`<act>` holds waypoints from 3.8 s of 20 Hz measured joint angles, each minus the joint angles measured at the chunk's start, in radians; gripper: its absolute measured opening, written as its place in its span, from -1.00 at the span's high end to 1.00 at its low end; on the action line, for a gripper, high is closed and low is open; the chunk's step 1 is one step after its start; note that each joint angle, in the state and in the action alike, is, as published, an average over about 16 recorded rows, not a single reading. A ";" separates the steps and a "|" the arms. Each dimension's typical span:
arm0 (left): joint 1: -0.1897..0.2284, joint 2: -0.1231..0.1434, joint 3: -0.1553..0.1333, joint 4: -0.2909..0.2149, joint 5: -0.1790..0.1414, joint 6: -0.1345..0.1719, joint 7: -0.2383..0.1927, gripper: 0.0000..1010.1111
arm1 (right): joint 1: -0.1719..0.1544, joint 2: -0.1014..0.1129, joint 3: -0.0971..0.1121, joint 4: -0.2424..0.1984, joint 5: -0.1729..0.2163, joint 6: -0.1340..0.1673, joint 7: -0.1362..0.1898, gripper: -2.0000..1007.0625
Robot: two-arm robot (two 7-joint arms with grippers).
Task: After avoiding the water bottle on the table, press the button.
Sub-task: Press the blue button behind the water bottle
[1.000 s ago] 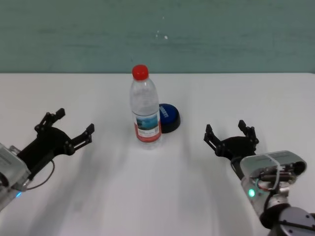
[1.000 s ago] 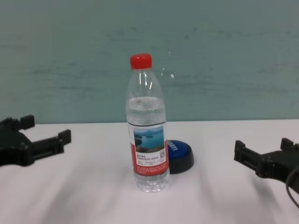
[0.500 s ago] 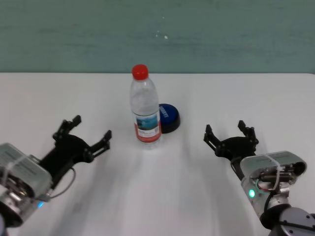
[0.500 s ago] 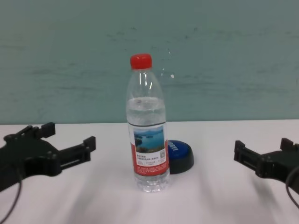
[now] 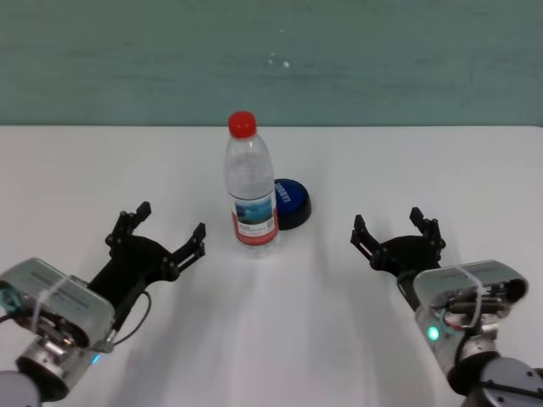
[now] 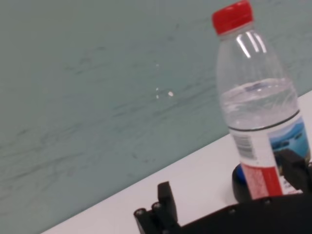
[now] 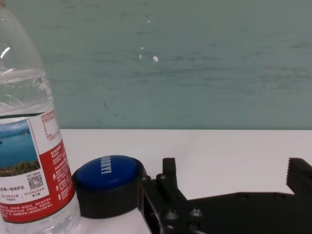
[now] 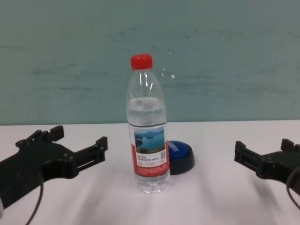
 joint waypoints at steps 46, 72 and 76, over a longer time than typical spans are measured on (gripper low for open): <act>0.099 -0.061 0.003 -0.015 0.042 -0.070 0.012 -0.98 | 0.000 0.000 0.000 0.000 0.000 0.000 0.000 -0.99; 0.099 -0.060 0.003 -0.015 0.043 -0.071 0.011 -0.98 | -0.005 0.024 0.025 -0.029 0.015 0.022 0.086 -0.99; 0.099 -0.060 0.003 -0.015 0.043 -0.071 0.011 -0.98 | -0.008 0.041 0.047 -0.047 0.052 0.035 0.156 -0.99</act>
